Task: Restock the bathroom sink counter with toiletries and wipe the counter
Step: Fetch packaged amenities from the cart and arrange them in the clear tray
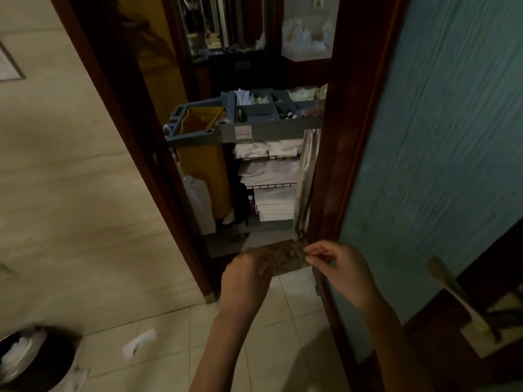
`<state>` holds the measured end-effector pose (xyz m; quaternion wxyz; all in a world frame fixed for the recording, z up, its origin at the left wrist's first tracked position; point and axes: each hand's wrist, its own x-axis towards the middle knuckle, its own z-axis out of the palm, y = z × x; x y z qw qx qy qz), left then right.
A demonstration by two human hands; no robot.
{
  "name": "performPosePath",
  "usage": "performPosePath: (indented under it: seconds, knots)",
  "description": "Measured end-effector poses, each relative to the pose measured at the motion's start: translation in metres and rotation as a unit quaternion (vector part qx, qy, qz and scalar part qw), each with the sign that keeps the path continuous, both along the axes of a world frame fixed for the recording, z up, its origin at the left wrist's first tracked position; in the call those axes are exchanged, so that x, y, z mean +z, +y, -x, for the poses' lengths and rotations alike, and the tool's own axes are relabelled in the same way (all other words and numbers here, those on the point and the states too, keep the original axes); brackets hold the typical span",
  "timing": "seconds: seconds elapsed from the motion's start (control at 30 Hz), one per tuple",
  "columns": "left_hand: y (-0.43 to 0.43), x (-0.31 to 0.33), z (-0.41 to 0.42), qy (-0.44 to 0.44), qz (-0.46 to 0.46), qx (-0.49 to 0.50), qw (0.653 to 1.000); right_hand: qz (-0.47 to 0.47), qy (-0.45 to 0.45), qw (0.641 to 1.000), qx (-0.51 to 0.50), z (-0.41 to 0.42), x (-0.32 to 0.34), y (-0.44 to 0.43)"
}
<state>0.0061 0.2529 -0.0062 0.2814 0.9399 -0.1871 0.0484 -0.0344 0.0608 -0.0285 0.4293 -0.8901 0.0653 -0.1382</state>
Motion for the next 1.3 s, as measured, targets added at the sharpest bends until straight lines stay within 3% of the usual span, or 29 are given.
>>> performPosePath:
  seconds: [0.23,0.57,0.77,1.07,1.3]
  knots:
    - [0.004,-0.016,-0.077,-0.002,-0.053,0.006,0.999,0.09,0.043,0.995,-0.014,-0.07,-0.015,-0.008]
    - [-0.007,0.015,-0.247,-0.027,-0.001,-0.034,0.999,0.145,-0.017,0.988,-0.04,-0.227,0.028,-0.005]
    - [-0.011,0.015,-0.331,-0.005,0.029,-0.04,0.999,0.154,0.04,0.986,-0.055,-0.309,0.039,-0.008]
    - [-0.047,-0.003,-0.415,0.049,0.044,-0.098,0.993,0.093,0.063,0.988,-0.107,-0.372,0.03,-0.036]
    - [-0.11,-0.024,-0.477,0.031,0.095,-0.104,0.99,0.029,0.059,0.989,-0.13,-0.436,0.025,-0.091]
